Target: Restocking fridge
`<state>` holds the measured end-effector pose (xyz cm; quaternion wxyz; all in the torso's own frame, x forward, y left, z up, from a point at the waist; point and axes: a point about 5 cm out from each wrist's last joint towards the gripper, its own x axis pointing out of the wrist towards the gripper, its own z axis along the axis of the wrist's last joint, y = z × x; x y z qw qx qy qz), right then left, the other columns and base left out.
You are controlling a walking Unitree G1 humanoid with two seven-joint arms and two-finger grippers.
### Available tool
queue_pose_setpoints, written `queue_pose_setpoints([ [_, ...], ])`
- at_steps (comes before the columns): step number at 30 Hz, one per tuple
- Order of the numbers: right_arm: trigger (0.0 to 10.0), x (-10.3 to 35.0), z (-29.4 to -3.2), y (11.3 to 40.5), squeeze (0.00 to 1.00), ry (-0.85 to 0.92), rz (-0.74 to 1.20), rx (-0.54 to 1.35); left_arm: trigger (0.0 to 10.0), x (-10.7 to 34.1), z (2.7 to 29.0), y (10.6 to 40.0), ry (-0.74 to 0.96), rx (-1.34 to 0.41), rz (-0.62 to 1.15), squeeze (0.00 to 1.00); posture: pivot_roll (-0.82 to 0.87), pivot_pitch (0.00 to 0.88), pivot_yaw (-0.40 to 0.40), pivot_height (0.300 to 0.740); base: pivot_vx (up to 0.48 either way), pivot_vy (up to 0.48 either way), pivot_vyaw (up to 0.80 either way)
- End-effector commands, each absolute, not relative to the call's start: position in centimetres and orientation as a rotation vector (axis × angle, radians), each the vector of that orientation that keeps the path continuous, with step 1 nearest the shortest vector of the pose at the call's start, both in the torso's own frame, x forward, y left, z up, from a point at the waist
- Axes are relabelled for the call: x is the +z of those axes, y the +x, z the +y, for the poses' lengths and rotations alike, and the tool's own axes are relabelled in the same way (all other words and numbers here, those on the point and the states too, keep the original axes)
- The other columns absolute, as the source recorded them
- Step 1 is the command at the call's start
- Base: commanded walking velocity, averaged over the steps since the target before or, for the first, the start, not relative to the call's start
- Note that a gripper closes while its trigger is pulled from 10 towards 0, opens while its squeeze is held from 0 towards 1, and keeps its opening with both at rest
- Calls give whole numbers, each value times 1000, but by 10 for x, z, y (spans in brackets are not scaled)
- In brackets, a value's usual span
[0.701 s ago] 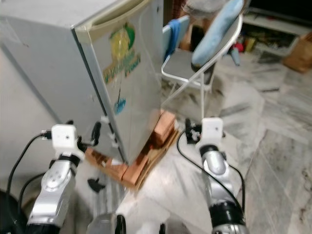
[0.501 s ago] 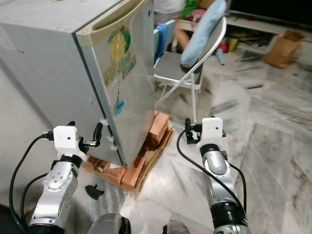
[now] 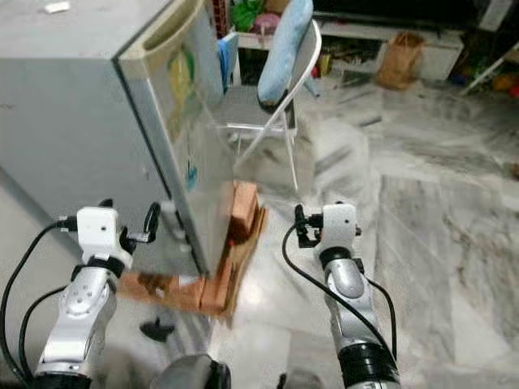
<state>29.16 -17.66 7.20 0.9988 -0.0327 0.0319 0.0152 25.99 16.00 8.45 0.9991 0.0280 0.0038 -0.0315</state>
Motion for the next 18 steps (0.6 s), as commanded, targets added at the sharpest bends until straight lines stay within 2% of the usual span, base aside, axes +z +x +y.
queue_pose_setpoints([
  [1, 10000, 73, -179, 291, 0, -64, 66, 23, 10000, 86, 159, 260, 63, -73, 2, 0, 68, 70, 14, 740, 0, 0, 0],
  [4, 10000, 72, -179, 290, 0, -60, 72, 22, 10000, 87, 158, 259, 53, -87, -4, 0, 67, 73, 14, 740, 0, 0, -715],
  [9, 10000, 73, -179, 289, 0, -63, 67, 23, 10000, 89, 155, 258, 43, -111, -23, 0, 65, 75, 15, 740, 371, 0, -668],
  [16, 10000, 74, -179, 289, 0, -69, 62, 22, 10000, 88, 155, 258, 42, -103, -16, 0, 65, 76, 13, 740, 451, 0, 0],
  [18, 10000, 75, -179, 290, 0, -74, 59, 22, 10000, 89, 156, 259, 43, -81, -14, 0, 65, 75, 12, 740, 0, 0, 0],
])
